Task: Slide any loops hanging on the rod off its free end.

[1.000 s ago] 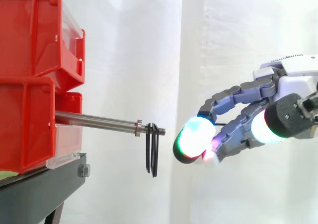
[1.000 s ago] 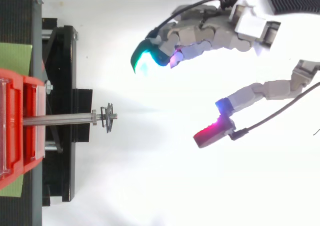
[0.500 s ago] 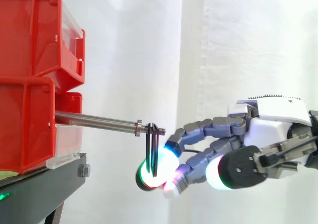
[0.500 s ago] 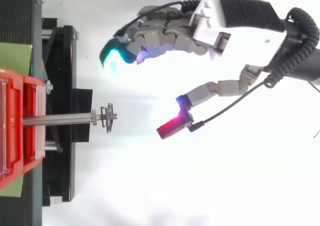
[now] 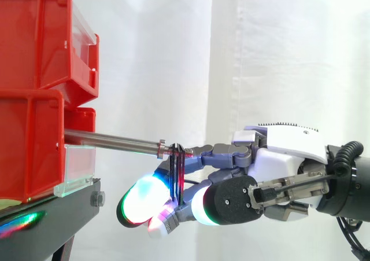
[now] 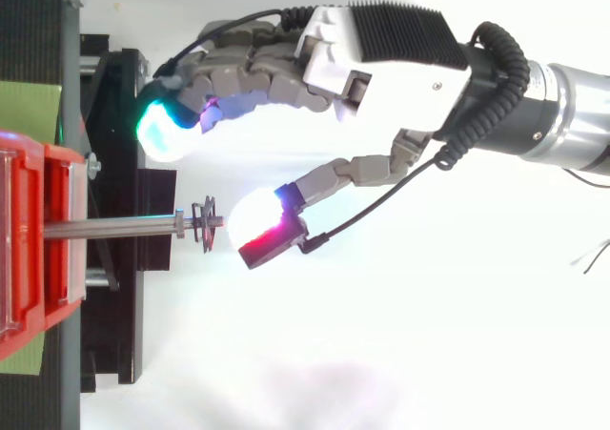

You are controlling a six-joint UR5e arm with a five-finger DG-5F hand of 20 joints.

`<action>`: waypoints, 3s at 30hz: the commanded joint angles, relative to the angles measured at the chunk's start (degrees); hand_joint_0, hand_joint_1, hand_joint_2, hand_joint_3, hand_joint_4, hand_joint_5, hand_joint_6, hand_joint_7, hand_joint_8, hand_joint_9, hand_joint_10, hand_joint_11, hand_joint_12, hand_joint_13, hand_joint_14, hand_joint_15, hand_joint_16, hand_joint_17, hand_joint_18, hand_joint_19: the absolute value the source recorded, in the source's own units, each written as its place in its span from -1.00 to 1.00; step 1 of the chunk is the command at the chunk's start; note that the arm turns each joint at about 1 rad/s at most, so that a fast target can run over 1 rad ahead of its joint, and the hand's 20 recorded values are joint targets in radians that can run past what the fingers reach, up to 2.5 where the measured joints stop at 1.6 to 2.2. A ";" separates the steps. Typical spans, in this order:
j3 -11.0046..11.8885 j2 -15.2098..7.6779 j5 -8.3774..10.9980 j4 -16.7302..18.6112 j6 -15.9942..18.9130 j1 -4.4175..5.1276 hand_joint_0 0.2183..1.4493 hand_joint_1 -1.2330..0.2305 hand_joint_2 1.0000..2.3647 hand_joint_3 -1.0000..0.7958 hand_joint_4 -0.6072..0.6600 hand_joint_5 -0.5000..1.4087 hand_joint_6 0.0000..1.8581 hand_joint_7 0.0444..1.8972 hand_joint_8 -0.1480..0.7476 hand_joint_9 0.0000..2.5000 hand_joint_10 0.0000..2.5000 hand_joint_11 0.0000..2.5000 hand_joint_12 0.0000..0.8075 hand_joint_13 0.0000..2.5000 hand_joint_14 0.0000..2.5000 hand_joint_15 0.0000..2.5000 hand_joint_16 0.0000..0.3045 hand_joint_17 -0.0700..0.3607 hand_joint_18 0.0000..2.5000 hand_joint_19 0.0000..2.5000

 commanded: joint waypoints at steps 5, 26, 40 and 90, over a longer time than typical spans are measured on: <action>0.91 -0.23 -0.16 -0.03 0.00 0.30 -0.50 -0.27 -1.00 -0.42 0.42 -0.60 -0.46 -0.02 -0.11 -0.44 -0.99 -0.78 -0.19 -0.62 -0.99 -0.85 -0.74 -0.27 -0.77 -0.85; 0.91 -0.23 -2.45 -0.03 0.18 0.56 -0.48 -0.16 -0.99 -0.37 0.37 -0.58 -0.46 0.11 -0.11 -0.40 -0.99 -0.76 -0.17 -0.59 -0.99 -0.82 -0.74 -0.26 -0.74 -0.81; 1.70 -0.14 -4.91 -0.99 0.62 0.30 -0.42 -0.25 -0.98 -0.28 0.20 -0.59 -0.34 0.21 -0.11 -0.40 -0.99 -0.74 -0.17 -0.57 -0.99 -0.80 -0.74 -0.26 -0.71 -0.80; 1.70 7.68 -6.05 -25.78 0.88 -0.32 -0.38 -0.22 -0.98 -0.18 0.19 -0.65 -0.01 0.02 -0.10 -0.37 -0.99 -0.63 -0.13 -0.54 -0.99 -0.75 -0.70 -0.20 -0.66 -0.73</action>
